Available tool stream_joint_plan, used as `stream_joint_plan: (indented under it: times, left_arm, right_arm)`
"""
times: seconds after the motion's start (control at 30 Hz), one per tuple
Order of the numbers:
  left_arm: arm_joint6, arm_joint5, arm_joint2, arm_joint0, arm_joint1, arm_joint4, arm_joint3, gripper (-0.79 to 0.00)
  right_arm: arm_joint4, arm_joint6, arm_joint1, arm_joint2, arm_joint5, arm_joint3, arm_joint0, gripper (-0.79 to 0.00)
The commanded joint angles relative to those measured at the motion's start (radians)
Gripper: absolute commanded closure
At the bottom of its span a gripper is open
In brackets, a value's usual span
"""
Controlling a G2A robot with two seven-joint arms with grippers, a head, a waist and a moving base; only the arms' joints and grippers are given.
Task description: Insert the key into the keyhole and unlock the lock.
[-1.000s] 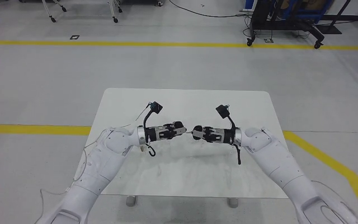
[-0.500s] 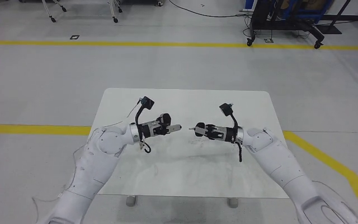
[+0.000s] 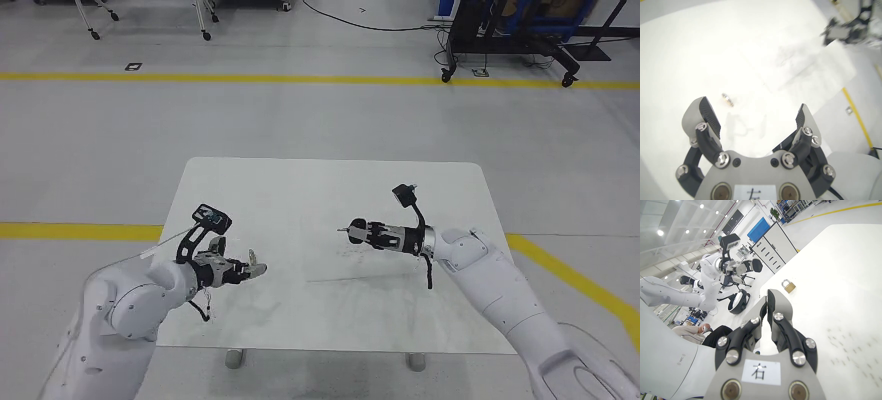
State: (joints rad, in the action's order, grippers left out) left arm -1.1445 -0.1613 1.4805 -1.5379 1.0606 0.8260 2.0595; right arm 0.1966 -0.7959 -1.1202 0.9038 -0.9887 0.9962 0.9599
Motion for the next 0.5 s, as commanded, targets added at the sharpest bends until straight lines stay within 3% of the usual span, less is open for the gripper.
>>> stream_joint_plan:
  times: [0.0,0.2,0.33,0.47]
  left_arm:
    - [-0.032,0.075,-0.039,-0.020,0.001,0.114,0.019,-0.785]
    - [-0.070,0.236,-0.165,0.048,0.012,0.293,-0.056,-0.785]
    - [-0.018,0.327,-0.209,0.109,0.029,0.250,-0.122,-0.785]
    - [0.022,0.399,-0.242,0.161,0.043,0.228,-0.183,-0.625]
  right_arm:
    - [0.000,0.000,0.000,0.000,0.000,0.000,0.000,0.000]
    - [0.000,0.000,0.000,0.000,0.000,0.000,0.000,0.000]
    - [0.000,0.000,0.000,0.000,0.000,0.000,0.000,0.000]
    - [0.000,0.000,0.000,0.000,0.000,0.000,0.000,0.000]
